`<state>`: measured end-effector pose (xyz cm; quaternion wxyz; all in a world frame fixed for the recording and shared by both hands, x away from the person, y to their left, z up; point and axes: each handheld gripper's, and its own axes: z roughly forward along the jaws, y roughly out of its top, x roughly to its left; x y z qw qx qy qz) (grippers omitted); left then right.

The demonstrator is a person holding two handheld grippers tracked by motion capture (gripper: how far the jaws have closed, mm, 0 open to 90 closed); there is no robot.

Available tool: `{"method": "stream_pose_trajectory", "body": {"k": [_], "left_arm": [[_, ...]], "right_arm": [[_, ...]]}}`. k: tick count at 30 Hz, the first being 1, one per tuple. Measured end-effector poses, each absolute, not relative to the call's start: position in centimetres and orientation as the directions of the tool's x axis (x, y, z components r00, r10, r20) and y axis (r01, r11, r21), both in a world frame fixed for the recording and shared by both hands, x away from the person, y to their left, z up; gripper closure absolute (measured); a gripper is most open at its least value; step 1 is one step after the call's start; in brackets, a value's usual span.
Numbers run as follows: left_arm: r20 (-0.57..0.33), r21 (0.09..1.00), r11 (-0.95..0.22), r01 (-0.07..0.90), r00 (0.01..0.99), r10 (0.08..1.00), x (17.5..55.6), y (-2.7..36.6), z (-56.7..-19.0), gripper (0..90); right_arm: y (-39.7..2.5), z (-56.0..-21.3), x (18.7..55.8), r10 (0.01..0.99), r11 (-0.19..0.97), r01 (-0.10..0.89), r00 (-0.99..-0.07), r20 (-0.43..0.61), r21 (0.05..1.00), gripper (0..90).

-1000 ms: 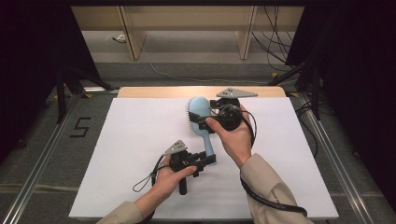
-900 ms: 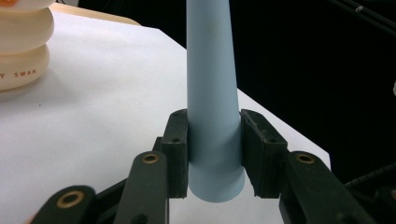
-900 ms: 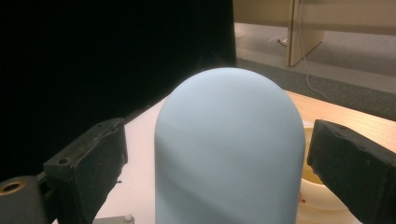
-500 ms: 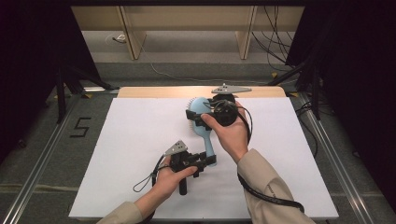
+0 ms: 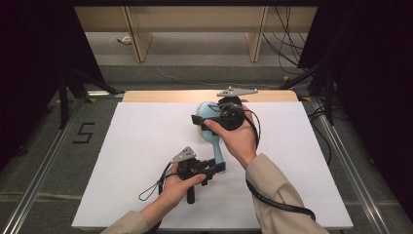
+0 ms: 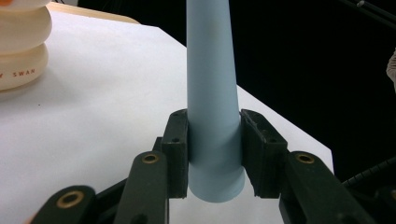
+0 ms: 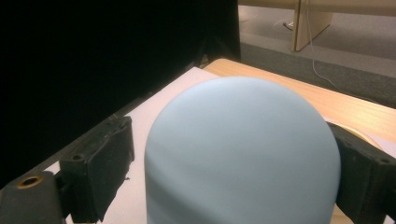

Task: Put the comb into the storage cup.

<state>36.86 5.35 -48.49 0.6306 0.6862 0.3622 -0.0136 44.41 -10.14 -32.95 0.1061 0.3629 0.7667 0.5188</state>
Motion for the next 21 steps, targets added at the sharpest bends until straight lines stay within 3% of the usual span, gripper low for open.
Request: {"method": "stream_pose_trajectory", "body": {"k": [6,21], "left_arm": [[-0.475,0.856,0.057,0.514,0.737,0.48,36.86,5.34,-48.53,63.9],[-0.458,0.863,0.038,0.504,0.747,0.483,36.85,5.35,-48.55,63.8]], "right_arm": [[-10.2,-32.93,44.32,0.674,0.195,0.447,-0.708,0.212,0.873,20.3],[-10.28,-32.78,44.02,0.681,0.206,0.45,-0.704,0.203,0.869,21.3]]}}
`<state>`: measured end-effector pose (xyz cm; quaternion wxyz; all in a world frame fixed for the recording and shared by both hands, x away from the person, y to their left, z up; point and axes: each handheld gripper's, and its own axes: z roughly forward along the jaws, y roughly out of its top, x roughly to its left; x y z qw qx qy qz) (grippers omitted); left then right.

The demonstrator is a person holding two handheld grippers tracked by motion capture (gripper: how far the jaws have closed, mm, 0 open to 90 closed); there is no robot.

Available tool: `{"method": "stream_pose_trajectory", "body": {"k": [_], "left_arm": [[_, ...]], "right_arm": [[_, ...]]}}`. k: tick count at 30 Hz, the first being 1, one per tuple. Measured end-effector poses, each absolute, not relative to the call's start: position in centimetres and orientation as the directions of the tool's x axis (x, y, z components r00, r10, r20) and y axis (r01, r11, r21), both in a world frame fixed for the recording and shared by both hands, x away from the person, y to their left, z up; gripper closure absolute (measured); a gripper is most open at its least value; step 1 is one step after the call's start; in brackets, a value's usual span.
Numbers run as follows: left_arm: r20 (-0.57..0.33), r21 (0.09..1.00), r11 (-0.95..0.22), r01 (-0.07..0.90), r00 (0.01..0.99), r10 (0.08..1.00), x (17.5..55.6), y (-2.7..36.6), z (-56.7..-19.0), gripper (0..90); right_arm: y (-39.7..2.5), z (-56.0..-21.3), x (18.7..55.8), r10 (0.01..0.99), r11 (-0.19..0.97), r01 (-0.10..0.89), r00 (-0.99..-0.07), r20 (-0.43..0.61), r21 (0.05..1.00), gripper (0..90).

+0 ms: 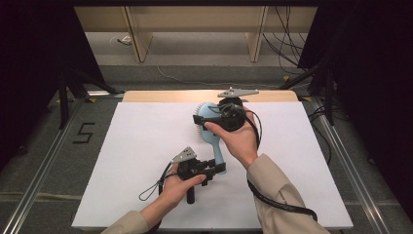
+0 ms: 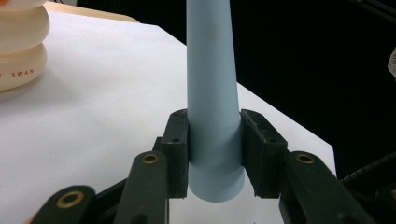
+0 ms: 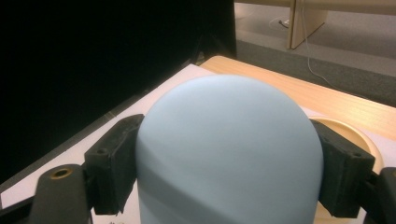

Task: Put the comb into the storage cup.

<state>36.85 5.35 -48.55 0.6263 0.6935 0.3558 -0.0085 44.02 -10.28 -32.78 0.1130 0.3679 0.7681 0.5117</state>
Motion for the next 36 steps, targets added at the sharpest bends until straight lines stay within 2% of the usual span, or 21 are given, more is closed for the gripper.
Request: {"method": "stream_pose_trajectory", "body": {"k": [20,28,30,33,36], "left_arm": [[-0.42,0.878,0.017,0.478,0.754,0.505,36.8,5.4,-48.4,63.7],[-0.375,0.893,-0.013,0.45,0.759,0.532,36.8,5.4,-48.2,62.5],[-0.341,0.905,-0.031,0.424,0.768,0.542,36.8,5.4,-48.0,55.4],[-0.273,0.92,-0.071,0.386,0.759,0.591,36.6,5.3,-47.5,33.6],[-0.22,0.922,-0.127,0.366,0.765,0.605,36.5,5.4,-47.2,17.4]], "right_arm": [[-10.1,-32.5,43.5,0.696,0.209,0.442,-0.694,0.185,0.872,21.8],[-10.2,-32.4,43.4,0.7,0.208,0.444,-0.69,0.185,0.871,21.8],[-10.2,-32.3,43.3,0.701,0.201,0.439,-0.689,0.184,0.876,21.9],[-10.5,-32.3,43.3,0.707,0.195,0.436,-0.683,0.182,0.879,21.9],[-10.8,-32.3,43.3,0.717,0.18,0.436,-0.672,0.185,0.882,21.9]]}}
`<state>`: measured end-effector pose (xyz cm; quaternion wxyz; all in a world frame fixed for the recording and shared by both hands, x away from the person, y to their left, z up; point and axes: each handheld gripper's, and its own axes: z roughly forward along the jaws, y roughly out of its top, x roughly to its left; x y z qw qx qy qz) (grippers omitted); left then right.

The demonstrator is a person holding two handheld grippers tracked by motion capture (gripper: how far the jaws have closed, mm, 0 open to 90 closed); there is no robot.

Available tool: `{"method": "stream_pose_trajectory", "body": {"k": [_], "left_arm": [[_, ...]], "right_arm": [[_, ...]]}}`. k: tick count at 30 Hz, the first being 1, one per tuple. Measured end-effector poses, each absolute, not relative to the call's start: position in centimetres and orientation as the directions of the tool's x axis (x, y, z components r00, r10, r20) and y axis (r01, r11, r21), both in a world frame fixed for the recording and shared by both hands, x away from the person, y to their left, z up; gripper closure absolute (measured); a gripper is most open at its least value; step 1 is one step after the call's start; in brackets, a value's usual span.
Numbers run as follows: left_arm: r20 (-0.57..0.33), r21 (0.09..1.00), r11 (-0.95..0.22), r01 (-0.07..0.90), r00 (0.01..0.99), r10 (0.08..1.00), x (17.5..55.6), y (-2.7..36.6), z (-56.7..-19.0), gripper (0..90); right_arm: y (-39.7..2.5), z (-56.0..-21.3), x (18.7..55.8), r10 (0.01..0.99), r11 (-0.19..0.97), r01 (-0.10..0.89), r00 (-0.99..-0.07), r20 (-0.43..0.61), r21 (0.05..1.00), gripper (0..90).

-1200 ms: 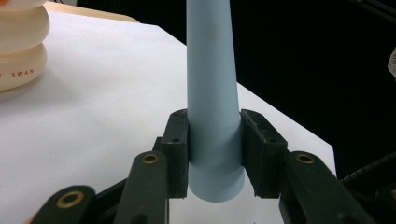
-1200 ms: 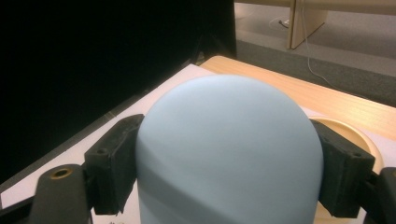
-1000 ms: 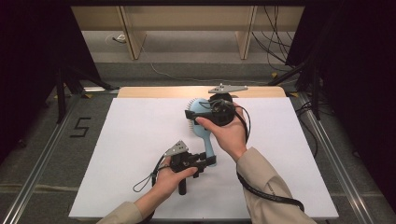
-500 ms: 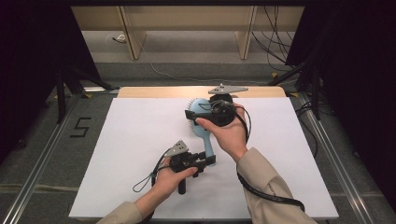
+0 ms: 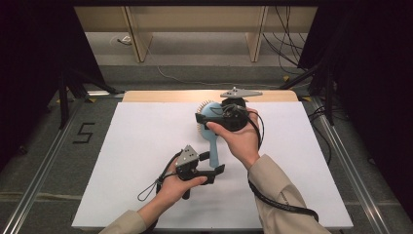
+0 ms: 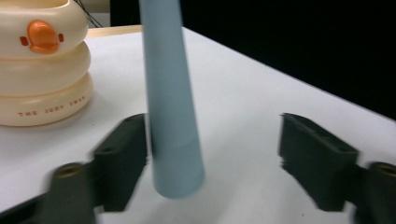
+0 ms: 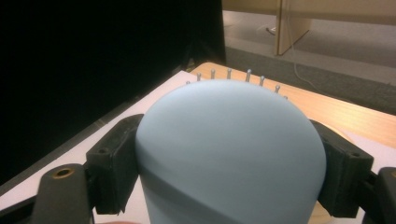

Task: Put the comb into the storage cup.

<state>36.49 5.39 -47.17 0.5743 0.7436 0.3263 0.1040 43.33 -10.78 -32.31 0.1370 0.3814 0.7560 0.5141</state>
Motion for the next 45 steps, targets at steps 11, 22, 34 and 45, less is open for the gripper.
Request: {"method": "stream_pose_trajectory", "body": {"k": [11,22,34,45], "left_arm": [[-0.123,0.924,-0.22,0.312,0.788,0.603,36.0,7.1,-46.4,0.0],[-0.08,0.932,-0.207,0.298,0.725,0.684,35.7,12.2,-46.3,0.0],[-0.059,0.935,-0.199,0.295,0.68,0.731,35.9,14.6,-46.6,0.0],[-0.064,0.935,-0.191,0.299,0.672,0.738,36.2,15.3,-46.8,0.0]], "right_arm": [[-11.6,-32.1,43.2,0.74,0.158,0.415,-0.651,0.171,0.896,22.0],[-12.2,-32.0,43.2,0.758,0.144,0.4,-0.633,0.159,0.905,22.0],[-12.6,-31.8,43.4,0.769,0.134,0.385,-0.622,0.149,0.913,22.0],[-13.3,-31.3,43.6,0.78,0.124,0.357,-0.612,0.132,0.926,22.0]]}}
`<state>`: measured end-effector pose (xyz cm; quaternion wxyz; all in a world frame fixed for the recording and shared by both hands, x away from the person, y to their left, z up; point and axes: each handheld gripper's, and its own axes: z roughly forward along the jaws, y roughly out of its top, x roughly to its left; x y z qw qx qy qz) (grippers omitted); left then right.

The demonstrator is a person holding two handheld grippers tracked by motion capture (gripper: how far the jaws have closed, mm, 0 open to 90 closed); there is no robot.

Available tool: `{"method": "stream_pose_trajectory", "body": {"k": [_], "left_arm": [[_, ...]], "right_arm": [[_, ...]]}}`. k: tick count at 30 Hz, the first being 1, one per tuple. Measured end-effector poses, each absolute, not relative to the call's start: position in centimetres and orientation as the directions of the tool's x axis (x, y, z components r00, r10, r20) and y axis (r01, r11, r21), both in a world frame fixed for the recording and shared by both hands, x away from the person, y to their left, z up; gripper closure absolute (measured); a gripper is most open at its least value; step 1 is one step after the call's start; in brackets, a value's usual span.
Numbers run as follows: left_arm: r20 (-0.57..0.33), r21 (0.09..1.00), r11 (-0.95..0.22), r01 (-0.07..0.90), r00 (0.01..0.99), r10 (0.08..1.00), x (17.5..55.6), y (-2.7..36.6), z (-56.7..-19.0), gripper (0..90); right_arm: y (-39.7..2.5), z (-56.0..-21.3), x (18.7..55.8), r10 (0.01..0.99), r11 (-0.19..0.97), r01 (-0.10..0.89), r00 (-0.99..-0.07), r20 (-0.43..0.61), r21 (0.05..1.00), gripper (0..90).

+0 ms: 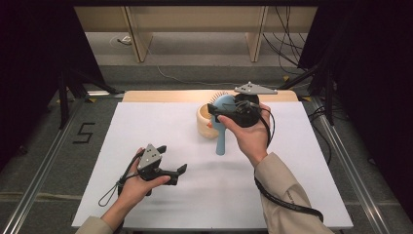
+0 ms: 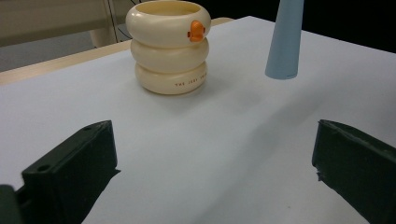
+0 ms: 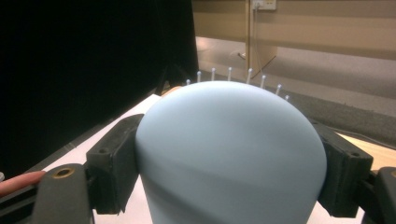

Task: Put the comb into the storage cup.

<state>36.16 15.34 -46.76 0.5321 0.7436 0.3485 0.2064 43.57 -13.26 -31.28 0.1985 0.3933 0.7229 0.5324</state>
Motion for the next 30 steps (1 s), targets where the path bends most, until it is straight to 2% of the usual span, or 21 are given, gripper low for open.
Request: {"method": "stream_pose_trajectory", "body": {"k": [30], "left_arm": [[-0.049,0.933,-0.202,0.299,0.659,0.751,36.4,15.7,-47.2,0.0]], "right_arm": [[-13.9,-29.8,44.3,0.803,0.114,0.296,-0.59,0.088,0.948,22.1]]}}
